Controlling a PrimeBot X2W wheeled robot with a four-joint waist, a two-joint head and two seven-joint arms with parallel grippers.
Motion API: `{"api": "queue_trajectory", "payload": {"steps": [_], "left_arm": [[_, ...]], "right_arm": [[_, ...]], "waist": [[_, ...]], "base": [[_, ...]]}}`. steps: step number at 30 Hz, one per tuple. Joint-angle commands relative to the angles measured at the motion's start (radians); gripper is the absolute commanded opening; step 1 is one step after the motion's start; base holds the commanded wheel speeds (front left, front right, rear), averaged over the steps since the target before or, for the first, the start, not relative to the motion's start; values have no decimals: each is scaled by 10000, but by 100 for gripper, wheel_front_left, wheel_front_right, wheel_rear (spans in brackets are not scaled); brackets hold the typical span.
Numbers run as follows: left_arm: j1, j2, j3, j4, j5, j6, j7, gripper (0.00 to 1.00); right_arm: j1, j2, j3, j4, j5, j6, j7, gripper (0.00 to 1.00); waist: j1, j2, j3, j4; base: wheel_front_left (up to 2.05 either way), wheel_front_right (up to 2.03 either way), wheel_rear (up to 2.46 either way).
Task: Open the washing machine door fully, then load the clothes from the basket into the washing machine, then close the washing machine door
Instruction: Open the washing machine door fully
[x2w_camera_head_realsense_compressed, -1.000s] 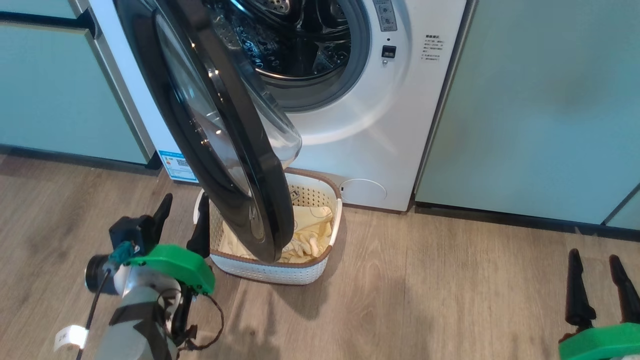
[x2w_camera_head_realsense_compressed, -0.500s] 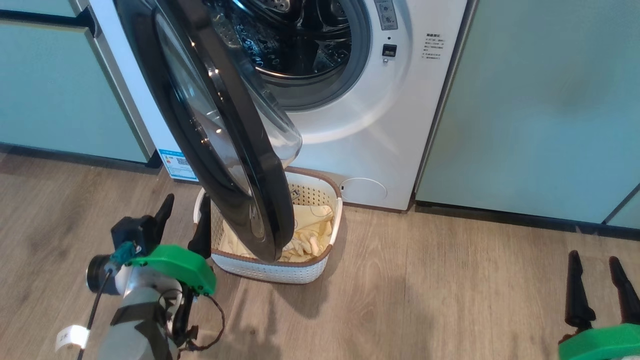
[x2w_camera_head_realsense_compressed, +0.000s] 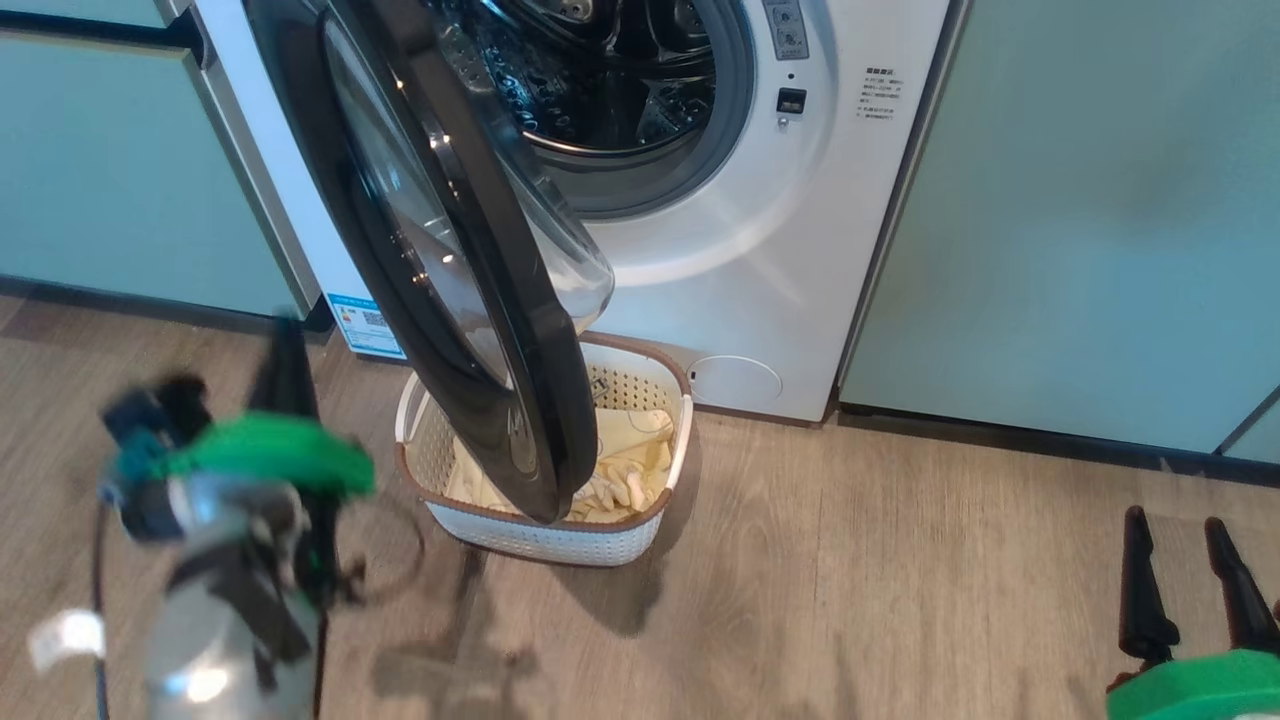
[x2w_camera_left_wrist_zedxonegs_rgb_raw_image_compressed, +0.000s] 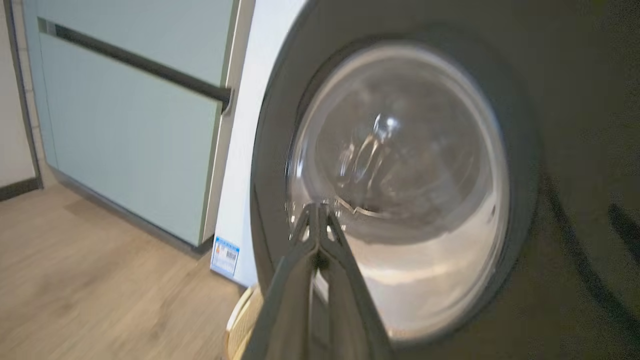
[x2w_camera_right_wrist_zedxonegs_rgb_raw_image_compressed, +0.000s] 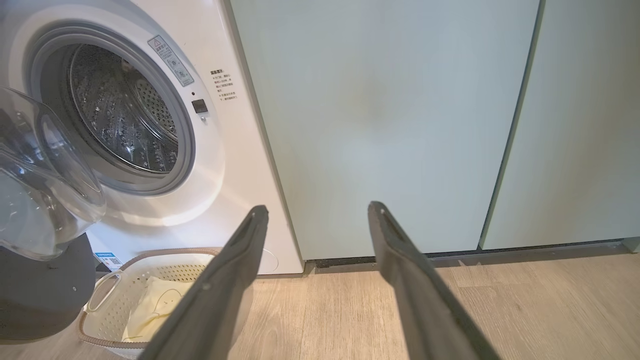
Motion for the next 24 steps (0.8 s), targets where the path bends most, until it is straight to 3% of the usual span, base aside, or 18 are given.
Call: {"api": "queue_trajectory", "payload": {"steps": [1,7,13,18,24], "left_arm": [[-813,229,353,-573,-2,42,-63,0],[-2055,319,465,-2030,90,88,-63,0],[-3322,234,-287,-3990,-113,194,330,0],[-4138,170,-1892,-5492,-466,388,999,0],[-4538,161,-4949,-6625,-1777,1053,1639,0]], "right_arm": [[-193,-79,238,-284,7,16,-95,100],[-155,-102,263,-278,12,16,-95,100],[-105,-124,188,-292,54,16,-95,100],[-86,-163,264,-260,60,16,-95,100],[-140,-246,379,-209,79,16,-95,100]], "waist": [[0,0,-11,15],[0,0,-100,68],[0,0,-166,109],[0,0,-229,91],[0,0,-250,3]], "base": [[0,0,0],[0,0,0],[0,0,0],[0,0,0],[0,0,0]]}}
